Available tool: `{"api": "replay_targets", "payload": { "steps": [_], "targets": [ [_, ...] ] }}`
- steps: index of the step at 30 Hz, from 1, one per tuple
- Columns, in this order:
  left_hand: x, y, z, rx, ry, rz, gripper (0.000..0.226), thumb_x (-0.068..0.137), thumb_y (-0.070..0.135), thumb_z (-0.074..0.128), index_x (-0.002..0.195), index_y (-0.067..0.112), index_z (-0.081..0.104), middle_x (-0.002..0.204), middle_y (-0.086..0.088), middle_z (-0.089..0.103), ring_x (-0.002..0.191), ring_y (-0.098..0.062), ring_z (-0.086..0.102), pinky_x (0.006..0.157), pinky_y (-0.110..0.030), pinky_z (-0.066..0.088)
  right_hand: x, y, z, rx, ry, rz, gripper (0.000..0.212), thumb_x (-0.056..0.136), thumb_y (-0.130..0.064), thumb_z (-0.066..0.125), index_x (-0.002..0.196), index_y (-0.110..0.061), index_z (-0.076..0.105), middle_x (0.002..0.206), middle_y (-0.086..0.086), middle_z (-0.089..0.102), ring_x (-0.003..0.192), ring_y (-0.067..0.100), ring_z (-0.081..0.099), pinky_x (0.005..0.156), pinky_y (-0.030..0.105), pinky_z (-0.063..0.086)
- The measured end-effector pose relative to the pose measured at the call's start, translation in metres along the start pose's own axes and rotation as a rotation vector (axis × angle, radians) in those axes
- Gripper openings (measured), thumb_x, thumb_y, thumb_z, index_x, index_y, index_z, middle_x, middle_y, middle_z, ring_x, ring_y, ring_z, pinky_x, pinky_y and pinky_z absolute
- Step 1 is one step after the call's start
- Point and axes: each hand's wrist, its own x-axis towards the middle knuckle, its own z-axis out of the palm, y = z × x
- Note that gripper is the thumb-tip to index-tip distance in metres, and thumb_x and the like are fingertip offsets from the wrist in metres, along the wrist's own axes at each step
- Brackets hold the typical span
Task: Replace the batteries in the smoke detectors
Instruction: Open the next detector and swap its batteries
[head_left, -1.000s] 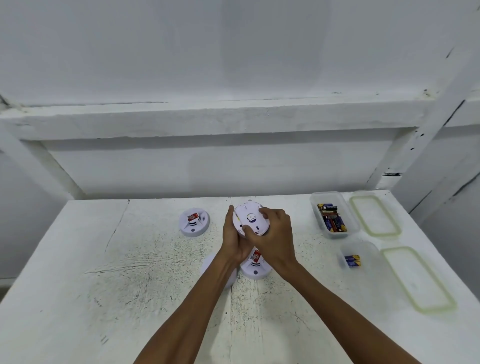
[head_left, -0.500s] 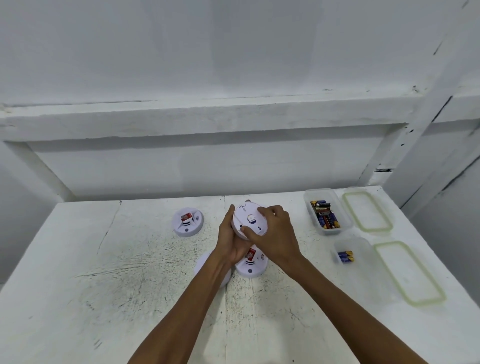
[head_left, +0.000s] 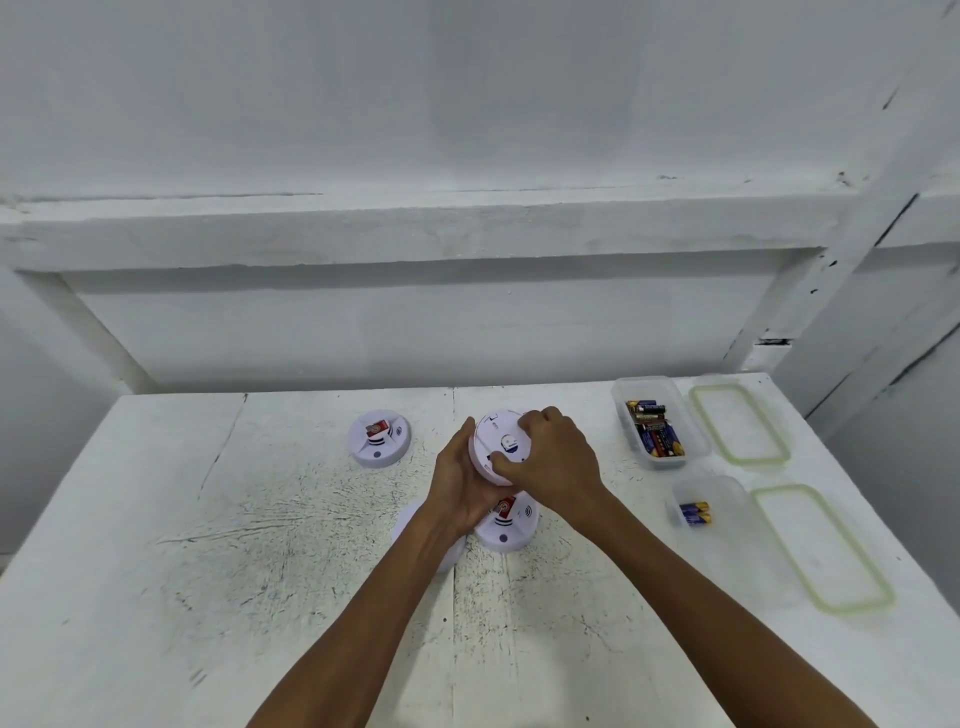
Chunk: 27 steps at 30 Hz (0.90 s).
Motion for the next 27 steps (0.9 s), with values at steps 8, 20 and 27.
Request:
{"api": "replay_targets", "payload": {
  "steps": [8,20,27],
  "targets": [
    [0.001,-0.011,-0.004,-0.047,0.024,0.043,0.054,0.104,0.043,0.041,0.138,0.005,0.059,0.135,-0.023,0.062,0.121,-0.037,0.059,0.118,-0.059,0.028,0.005,-0.003,0.001,-0.020,-0.004,-0.027,0.066,0.072,-0.057,0.070,0.117,-0.011,0.057,0.110,0.003,0.055,0.100,0.021,0.055,0.078,0.033,0.050],
    [0.001,-0.012,-0.004,-0.083,0.045,0.051,0.052,0.105,0.043,0.039,0.126,0.004,0.067,0.130,-0.023,0.066,0.119,-0.038,0.060,0.120,-0.060,0.025,0.006,0.002,0.007,0.057,0.035,-0.037,0.066,0.068,-0.062,0.069,0.105,-0.009,0.055,0.097,0.003,0.056,0.088,0.019,0.056,0.073,0.028,0.048],
    [0.001,-0.007,-0.001,-0.100,0.073,0.067,0.067,0.095,0.047,0.050,0.148,0.005,0.049,0.144,-0.025,0.056,0.132,-0.041,0.052,0.114,-0.061,0.038,0.005,0.020,-0.002,0.132,0.073,0.062,0.058,0.068,-0.053,0.075,0.106,-0.013,0.055,0.101,-0.002,0.052,0.089,0.013,0.049,0.073,0.024,0.037]
  ]
}}
